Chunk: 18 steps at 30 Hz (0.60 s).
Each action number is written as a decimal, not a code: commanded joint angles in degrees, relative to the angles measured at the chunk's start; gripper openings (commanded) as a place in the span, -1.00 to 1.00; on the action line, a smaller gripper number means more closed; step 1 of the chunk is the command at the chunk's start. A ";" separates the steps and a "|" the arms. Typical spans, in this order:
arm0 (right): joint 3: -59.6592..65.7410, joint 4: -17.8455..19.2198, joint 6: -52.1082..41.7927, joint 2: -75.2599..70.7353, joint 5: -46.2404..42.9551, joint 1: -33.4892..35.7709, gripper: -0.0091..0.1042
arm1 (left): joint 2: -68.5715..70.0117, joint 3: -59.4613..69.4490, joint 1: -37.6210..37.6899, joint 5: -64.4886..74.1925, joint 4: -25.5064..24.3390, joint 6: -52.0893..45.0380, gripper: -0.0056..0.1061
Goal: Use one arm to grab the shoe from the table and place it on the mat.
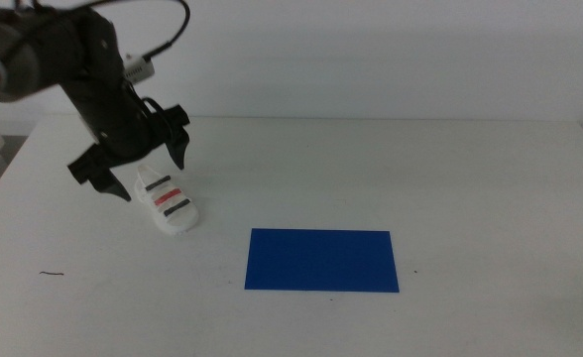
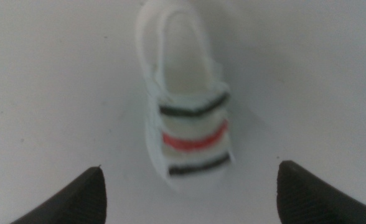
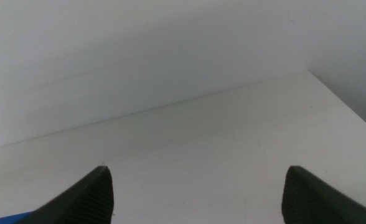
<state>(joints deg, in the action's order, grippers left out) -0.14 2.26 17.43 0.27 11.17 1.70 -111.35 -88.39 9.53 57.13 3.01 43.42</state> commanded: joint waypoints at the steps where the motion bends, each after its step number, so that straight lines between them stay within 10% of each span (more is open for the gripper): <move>1: 0.14 0.54 -0.20 -0.27 -0.53 0.10 0.56 | -1.84 -0.86 0.16 -1.52 -1.36 3.07 0.75; 18: 0.14 0.54 -0.20 -0.27 -0.53 0.10 0.56 | -11.13 -0.86 0.16 -11.22 -1.36 5.93 0.36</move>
<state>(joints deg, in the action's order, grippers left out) -0.14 2.26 17.43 0.27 11.17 1.70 -122.36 -88.93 9.57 46.76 1.63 48.80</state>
